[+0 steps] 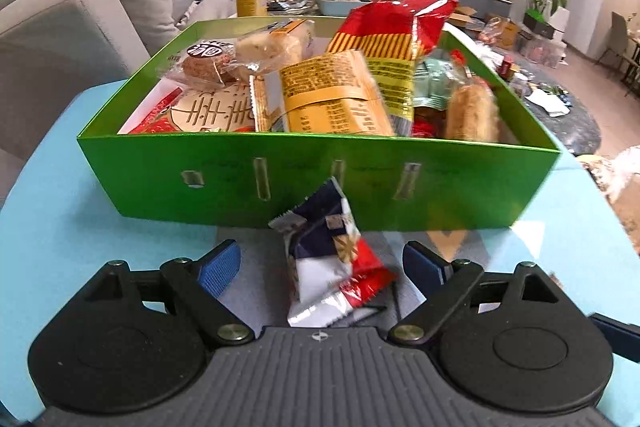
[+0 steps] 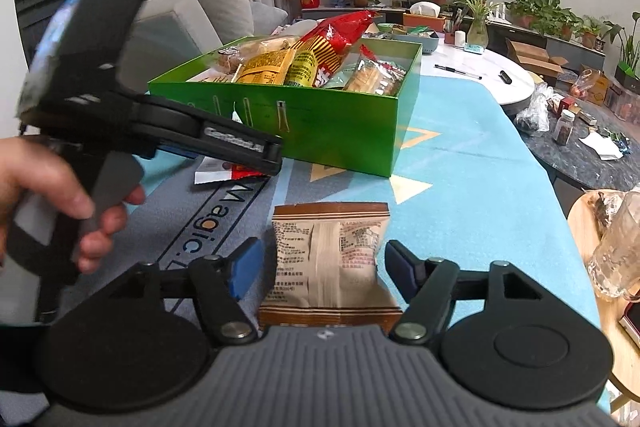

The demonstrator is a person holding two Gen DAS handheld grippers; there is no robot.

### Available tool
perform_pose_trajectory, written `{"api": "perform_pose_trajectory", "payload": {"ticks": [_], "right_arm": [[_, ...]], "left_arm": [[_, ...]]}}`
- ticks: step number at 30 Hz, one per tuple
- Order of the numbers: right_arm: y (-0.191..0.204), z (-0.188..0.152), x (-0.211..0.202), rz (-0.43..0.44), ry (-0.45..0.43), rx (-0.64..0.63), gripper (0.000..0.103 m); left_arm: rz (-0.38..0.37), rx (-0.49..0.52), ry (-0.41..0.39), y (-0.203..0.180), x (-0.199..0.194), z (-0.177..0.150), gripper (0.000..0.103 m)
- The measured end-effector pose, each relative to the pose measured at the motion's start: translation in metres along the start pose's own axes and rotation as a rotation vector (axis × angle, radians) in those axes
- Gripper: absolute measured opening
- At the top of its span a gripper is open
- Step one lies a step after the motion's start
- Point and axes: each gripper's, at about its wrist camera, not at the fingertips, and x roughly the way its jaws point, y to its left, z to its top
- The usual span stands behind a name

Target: Organize snacks

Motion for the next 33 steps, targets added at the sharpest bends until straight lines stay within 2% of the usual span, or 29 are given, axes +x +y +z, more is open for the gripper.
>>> {"api": "perform_pose_trajectory", "payload": {"ticks": [3,5,7,8,9,14,18,22,29,30,32,33], "right_arm": [[-0.001,0.0,0.002,0.004,-0.001,-0.004,0.074],[-0.001,0.001,0.004,0.002,0.001,-0.006,0.074],[0.0,0.001,0.006,-0.007,0.004,-0.006,0.075],[0.0,0.0,0.006,-0.015,0.006,-0.005,0.077],[0.0,-0.001,0.006,-0.024,0.005,-0.005,0.085],[0.006,-0.002,0.006,-0.044,0.02,-0.044,0.086],[0.007,0.001,0.005,-0.058,0.043,-0.014,0.085],[0.008,0.006,-0.012,-0.037,-0.008,0.057,0.085],[0.024,0.014,-0.022,-0.031,-0.028,0.107,0.085],[0.026,0.014,-0.023,-0.024,-0.027,0.112,0.085],[0.03,0.014,-0.024,-0.018,-0.026,0.113,0.085],[0.033,0.014,-0.025,-0.019,-0.025,0.111,0.085]], "left_arm": [[0.019,-0.007,-0.015,0.003,0.003,-0.001,0.082],[0.011,-0.003,-0.037,0.007,0.002,-0.002,0.063],[-0.015,0.011,-0.047,0.011,-0.001,-0.003,0.051],[-0.029,0.021,-0.045,0.013,-0.004,-0.004,0.049],[-0.044,0.026,-0.045,0.015,-0.006,-0.006,0.048],[-0.104,0.057,-0.032,0.025,-0.019,-0.015,0.041],[-0.148,0.099,-0.019,0.028,-0.034,-0.027,0.04],[-0.189,0.12,-0.007,0.034,-0.051,-0.042,0.04],[-0.193,0.158,-0.045,0.039,-0.074,-0.054,0.041],[-0.192,0.159,-0.045,0.04,-0.074,-0.055,0.043],[-0.176,0.161,-0.036,0.042,-0.074,-0.059,0.06],[-0.166,0.157,-0.032,0.042,-0.073,-0.061,0.065]]}}
